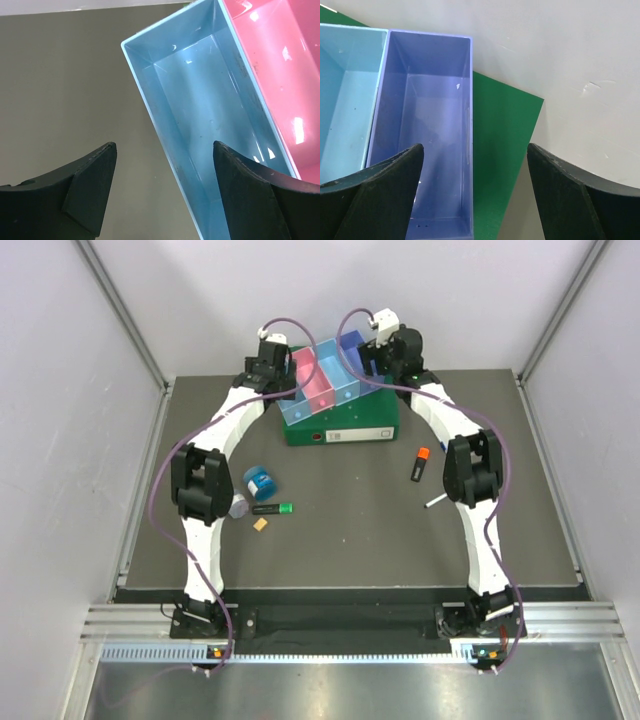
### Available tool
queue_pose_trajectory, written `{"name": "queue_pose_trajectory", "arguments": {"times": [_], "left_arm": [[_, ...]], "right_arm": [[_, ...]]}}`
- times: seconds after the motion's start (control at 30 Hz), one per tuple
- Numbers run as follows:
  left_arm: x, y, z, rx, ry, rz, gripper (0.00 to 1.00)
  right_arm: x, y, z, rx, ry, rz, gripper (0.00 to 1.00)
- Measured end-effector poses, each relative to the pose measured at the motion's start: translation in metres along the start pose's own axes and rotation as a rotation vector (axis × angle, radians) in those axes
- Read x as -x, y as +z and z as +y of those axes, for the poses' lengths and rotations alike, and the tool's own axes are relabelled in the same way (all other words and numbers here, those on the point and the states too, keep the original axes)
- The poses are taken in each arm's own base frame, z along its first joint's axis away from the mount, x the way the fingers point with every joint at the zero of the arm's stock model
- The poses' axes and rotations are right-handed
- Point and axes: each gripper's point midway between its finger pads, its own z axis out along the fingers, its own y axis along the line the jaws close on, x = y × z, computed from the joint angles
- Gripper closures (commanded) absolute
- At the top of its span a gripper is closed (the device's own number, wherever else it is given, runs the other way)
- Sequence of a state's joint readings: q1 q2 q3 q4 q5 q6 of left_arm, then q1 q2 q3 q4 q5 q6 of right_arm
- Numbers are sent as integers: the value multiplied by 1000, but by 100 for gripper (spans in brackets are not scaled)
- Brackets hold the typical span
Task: Sort the stationery into containers
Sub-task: Pick up the storage box at the center of the board.
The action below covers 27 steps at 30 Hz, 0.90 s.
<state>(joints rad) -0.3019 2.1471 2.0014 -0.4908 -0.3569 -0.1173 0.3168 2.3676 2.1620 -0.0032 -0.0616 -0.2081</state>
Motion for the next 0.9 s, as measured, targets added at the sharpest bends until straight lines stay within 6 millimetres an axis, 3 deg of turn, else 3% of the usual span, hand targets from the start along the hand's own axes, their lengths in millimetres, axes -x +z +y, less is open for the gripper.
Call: {"name": "queue_pose_trajectory", "arguments": {"times": [0.3,0.47,0.7,0.9], "left_arm": [[-7,7,-3,-3,-8,15,30],[-9,9,-8,-27,-12,20,35],[-5,9,-13,-54,-20,5,39],[-6,12,-17,-68,-19,2,57]], "right_arm": [[-7,4,2,6,-8,5,20],[-8,4,3,12,-14,3,33],[-16,6,8,27,-15,-6,59],[-21,-3,13,45,-16,4,67]]}}
